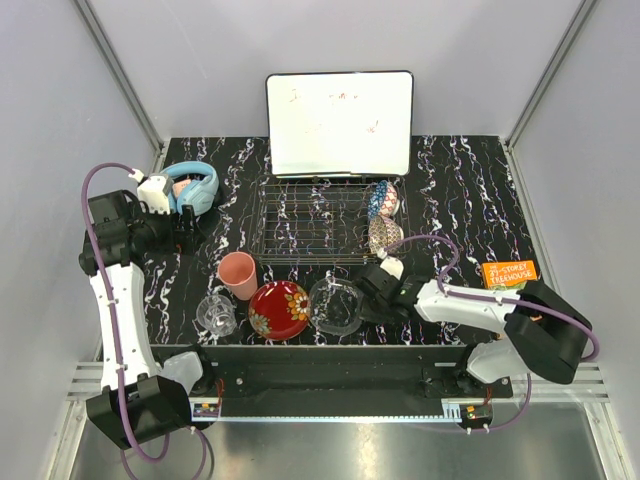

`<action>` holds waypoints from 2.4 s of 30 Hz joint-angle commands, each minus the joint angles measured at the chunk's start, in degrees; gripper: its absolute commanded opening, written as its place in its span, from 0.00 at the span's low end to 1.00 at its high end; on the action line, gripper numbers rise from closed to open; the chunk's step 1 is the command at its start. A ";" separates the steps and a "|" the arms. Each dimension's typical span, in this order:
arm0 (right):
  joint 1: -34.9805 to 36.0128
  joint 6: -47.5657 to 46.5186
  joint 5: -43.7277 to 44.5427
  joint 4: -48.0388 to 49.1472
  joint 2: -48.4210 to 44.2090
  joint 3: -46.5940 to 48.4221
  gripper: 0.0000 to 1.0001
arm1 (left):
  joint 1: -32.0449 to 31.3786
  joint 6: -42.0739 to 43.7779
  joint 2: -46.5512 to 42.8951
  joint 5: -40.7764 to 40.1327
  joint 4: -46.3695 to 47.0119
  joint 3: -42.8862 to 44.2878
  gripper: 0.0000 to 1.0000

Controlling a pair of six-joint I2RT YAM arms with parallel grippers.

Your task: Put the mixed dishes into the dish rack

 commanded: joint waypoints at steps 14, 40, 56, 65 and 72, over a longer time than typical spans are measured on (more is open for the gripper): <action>1.38 -12.82 11.54 -14.18 -18.99 9.16 0.00 | 0.40 0.29 1.39 1.44 0.93 2.26 0.99; -2.22 -130.59 23.35 51.30 -4.06 17.61 0.00 | 0.32 -0.94 2.98 1.44 1.11 2.26 0.99; -11.19 -138.42 8.66 46.54 3.77 19.19 0.00 | 0.32 -1.90 3.68 1.79 2.86 0.50 0.99; -13.65 -138.95 5.41 49.36 7.90 18.14 0.00 | 0.32 -1.82 5.17 1.53 3.57 0.67 0.99; -14.88 -137.73 3.56 49.98 8.43 16.91 0.00 | 0.32 -2.17 6.05 1.27 4.01 0.85 0.99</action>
